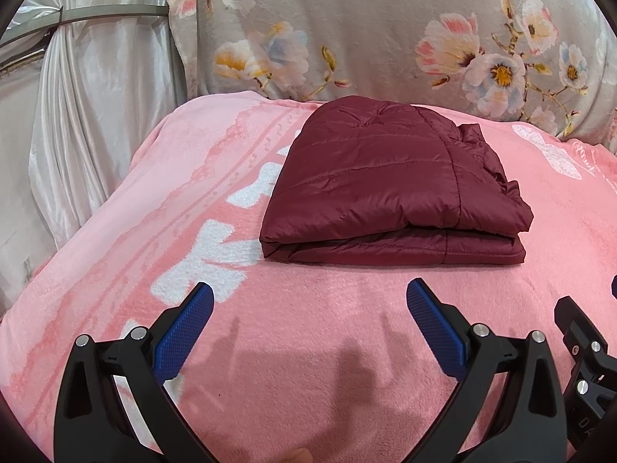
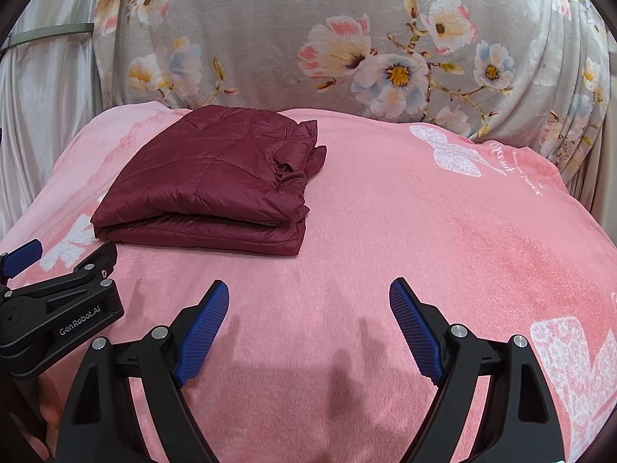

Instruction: Fold large clothes

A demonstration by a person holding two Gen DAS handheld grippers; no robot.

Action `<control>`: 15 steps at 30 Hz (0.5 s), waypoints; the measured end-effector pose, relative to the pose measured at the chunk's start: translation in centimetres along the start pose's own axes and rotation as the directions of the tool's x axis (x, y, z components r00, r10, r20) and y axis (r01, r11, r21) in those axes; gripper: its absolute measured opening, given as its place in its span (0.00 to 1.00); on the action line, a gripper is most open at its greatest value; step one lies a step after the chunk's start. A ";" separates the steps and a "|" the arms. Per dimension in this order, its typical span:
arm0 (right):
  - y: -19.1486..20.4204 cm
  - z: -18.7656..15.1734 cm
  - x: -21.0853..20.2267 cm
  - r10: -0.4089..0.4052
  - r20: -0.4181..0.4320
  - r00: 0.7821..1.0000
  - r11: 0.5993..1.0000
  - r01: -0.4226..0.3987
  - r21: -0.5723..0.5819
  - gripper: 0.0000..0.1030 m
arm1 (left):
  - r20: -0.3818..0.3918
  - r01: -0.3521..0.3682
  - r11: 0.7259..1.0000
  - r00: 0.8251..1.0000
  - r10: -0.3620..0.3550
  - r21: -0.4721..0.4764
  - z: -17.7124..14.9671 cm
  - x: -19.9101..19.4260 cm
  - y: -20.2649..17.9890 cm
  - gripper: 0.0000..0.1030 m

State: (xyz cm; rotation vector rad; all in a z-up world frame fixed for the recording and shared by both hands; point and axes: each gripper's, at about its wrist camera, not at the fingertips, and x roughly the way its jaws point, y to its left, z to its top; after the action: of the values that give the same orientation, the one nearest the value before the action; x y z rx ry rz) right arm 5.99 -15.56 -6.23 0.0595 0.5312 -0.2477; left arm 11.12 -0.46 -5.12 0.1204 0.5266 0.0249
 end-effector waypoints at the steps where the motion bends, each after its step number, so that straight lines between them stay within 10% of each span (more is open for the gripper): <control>1: 0.0 0.0 0.0 0.001 0.000 1.000 1.000 -0.001 0.000 0.81 | 0.000 0.002 1.000 1.000 -0.002 -0.001 0.0 0.0 0.0 0.95; 15: 0.1 0.0 0.0 -0.003 0.001 1.000 1.000 0.003 -0.008 0.80 | -0.001 0.017 1.000 1.000 -0.017 -0.004 0.0 -0.1 0.0 0.95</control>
State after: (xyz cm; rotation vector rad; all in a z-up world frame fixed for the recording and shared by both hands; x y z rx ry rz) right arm 5.97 -15.44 -6.24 0.0510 0.5309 -0.2489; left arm 11.05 -0.51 -5.10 0.1117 0.5289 0.0097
